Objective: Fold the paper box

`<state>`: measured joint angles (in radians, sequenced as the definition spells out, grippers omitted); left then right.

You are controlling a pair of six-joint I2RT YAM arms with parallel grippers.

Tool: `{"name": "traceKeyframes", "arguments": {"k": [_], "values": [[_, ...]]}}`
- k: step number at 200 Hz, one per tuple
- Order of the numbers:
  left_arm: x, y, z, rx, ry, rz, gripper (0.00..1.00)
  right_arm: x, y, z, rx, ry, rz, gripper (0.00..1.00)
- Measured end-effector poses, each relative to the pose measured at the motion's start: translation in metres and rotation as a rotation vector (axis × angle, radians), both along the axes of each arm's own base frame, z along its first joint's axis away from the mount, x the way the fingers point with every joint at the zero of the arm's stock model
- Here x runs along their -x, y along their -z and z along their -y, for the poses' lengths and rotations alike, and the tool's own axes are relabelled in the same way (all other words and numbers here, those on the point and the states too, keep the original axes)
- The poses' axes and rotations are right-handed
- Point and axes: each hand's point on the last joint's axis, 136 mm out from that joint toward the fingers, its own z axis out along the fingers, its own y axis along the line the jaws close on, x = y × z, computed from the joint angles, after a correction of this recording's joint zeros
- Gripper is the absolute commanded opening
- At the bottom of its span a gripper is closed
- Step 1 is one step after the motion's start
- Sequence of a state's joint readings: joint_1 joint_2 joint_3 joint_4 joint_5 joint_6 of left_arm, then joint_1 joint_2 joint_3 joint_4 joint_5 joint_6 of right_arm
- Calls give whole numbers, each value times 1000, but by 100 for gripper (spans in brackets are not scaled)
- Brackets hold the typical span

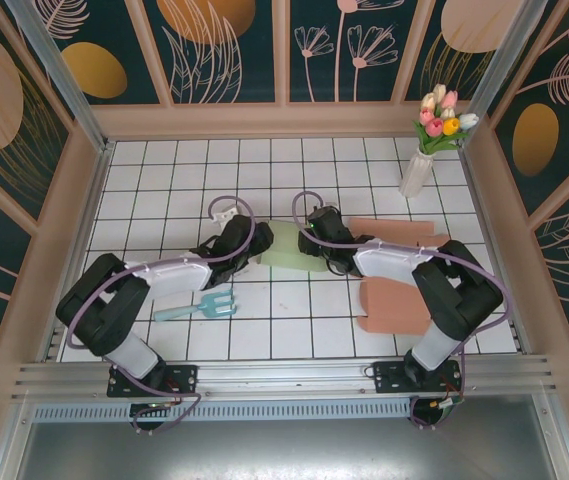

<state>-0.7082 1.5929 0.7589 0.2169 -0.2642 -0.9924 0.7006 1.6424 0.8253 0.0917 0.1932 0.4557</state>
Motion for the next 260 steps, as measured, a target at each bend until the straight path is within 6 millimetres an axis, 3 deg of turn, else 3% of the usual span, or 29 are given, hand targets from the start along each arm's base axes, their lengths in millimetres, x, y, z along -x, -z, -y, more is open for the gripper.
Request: {"name": "traceKeyframes", "arguments": {"k": [46,109,196,260], "values": [[0,-2,19,14,-27,-118,75,0,-1,-1,-17,2,15,53],[23,16,13,32,-104,-285,74,0,0,-1,-19,2,16,53],[19,-8,25,79,-154,-332,75,0,-1,-1,-24,3,16,52],[26,10,24,73,-175,-392,73,1,-1,0,-25,3,18,52]]}}
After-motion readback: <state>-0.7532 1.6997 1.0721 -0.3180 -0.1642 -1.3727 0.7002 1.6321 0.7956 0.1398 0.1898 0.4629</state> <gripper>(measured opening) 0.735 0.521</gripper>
